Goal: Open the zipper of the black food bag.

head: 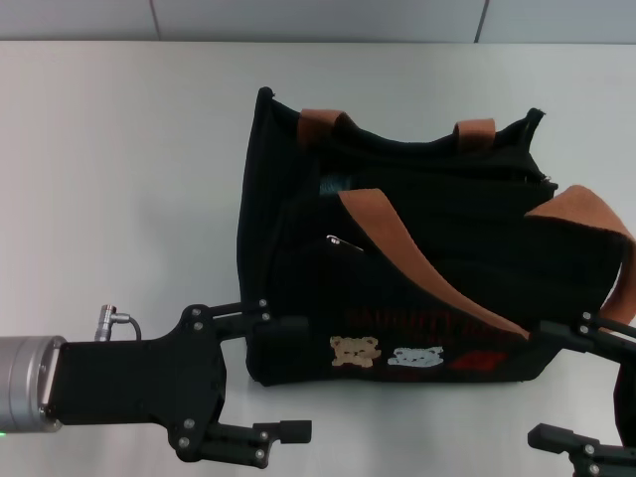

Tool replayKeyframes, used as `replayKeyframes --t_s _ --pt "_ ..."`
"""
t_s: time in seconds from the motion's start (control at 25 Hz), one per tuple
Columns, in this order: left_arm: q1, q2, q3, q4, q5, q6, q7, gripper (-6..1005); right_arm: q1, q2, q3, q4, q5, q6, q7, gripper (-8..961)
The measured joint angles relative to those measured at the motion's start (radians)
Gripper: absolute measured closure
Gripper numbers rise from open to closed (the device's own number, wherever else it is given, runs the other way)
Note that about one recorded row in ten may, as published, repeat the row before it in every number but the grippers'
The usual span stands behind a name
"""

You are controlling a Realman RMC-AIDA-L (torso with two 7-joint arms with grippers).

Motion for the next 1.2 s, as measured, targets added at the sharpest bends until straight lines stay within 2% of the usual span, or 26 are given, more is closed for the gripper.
replayKeyframes --t_s 1.2 --pt "-0.001 -0.004 -0.001 -0.025 -0.004 -0.011 0.016 172 0.028 0.005 -0.001 0.005 -0.033 0.081 0.006 167"
